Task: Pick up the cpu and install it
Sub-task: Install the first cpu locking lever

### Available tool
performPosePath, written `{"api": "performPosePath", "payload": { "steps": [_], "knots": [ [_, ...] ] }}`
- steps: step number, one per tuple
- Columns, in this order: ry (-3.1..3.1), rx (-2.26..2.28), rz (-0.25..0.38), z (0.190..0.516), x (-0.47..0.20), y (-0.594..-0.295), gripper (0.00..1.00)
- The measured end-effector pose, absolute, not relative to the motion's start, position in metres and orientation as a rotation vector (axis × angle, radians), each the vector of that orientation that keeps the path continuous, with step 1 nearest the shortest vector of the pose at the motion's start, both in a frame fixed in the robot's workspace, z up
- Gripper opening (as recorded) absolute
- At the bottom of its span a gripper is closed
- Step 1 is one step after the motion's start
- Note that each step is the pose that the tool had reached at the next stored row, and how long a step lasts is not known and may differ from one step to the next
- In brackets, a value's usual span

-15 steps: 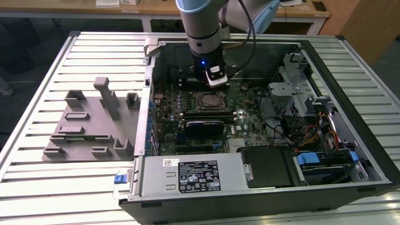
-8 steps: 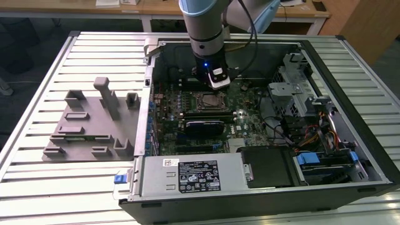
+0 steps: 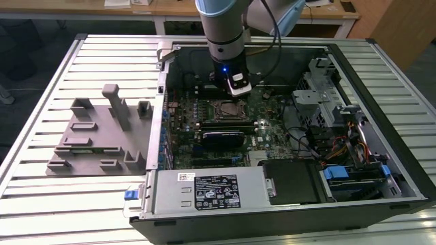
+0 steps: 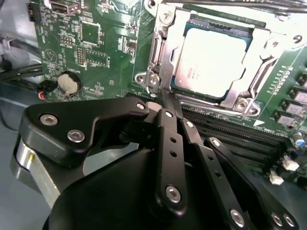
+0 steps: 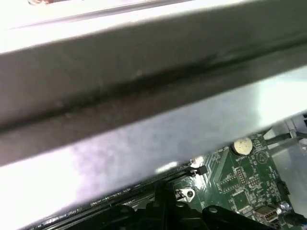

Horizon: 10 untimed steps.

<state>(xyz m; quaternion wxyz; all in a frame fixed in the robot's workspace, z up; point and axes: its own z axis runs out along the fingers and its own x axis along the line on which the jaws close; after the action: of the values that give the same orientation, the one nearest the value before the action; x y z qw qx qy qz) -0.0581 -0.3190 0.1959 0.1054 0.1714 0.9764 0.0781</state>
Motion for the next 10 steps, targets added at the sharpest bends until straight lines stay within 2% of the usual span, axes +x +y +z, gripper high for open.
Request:
{"api": "performPosePath", "payload": {
  "steps": [10],
  "knots": [
    [2.877,0.505,0.23,0.207,-0.0575,-0.3189,0.11]
  ]
}}
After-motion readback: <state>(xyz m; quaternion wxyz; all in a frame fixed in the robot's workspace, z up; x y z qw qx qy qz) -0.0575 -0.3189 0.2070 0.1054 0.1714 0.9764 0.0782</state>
